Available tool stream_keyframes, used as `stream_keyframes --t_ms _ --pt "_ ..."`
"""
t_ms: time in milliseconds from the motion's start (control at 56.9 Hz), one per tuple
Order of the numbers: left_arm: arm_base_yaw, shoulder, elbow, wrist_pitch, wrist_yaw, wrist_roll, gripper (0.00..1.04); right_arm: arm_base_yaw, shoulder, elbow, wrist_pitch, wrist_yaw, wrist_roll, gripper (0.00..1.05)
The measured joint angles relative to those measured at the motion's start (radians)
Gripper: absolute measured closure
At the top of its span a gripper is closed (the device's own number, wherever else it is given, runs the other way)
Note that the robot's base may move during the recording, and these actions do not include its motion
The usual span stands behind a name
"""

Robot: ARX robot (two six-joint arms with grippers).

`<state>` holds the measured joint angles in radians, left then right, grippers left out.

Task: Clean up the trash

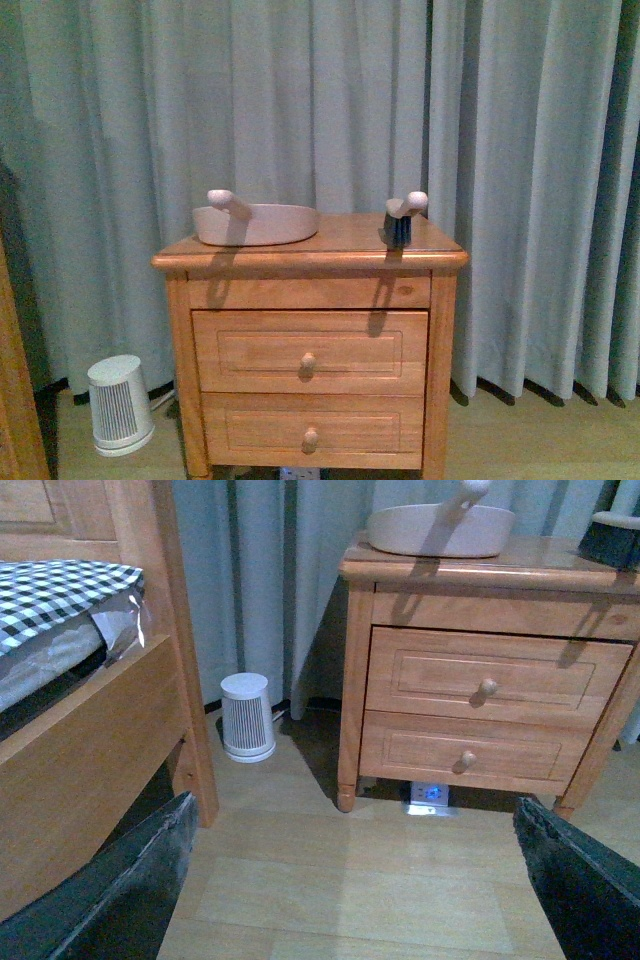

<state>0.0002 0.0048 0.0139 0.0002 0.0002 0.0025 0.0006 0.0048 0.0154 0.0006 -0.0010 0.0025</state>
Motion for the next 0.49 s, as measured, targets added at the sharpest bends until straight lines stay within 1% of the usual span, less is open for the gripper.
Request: stream_keyframes --t_ms 492 --pt "0.0 0.0 0.0 0.0 0.0 0.0 0.08 0.0 0.0 0.0 0.0 0.0 0.0 0.07"
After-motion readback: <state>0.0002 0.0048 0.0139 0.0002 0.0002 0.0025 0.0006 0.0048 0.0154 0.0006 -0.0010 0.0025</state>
